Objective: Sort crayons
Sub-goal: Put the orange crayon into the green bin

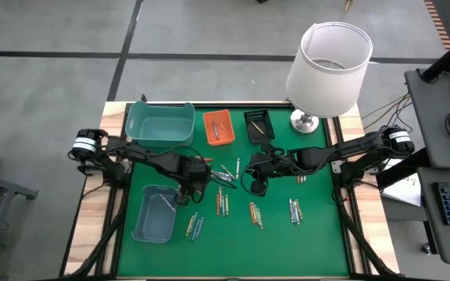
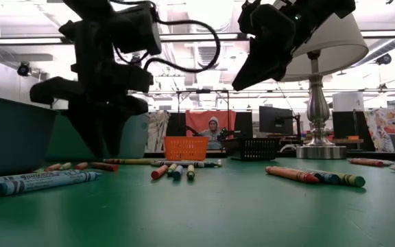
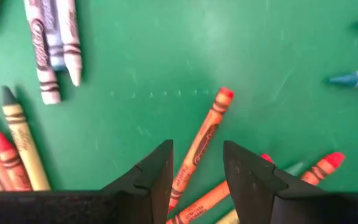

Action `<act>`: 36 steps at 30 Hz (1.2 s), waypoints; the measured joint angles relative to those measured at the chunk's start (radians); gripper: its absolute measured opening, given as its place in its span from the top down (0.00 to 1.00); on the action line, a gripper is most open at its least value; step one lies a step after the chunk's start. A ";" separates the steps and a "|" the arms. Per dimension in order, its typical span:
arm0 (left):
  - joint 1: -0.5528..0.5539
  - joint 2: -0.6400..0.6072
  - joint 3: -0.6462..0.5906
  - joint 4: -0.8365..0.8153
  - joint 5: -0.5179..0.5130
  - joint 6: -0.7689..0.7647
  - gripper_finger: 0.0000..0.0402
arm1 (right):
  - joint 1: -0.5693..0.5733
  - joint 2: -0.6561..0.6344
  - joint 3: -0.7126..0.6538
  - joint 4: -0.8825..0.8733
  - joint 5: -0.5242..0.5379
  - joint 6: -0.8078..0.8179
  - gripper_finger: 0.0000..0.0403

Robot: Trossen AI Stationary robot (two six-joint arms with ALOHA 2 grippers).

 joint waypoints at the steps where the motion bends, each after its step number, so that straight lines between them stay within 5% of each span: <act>1: 0.000 0.000 0.006 0.000 0.000 0.000 0.69 | 0.000 0.000 0.000 0.000 0.000 0.001 0.84; 27: -0.001 0.116 0.023 0.034 -0.020 0.009 0.71 | 0.013 0.000 0.001 0.000 0.000 0.001 0.84; 36: -0.001 0.111 0.027 0.041 -0.065 0.009 0.91 | 0.013 0.000 0.001 0.000 0.000 0.000 0.84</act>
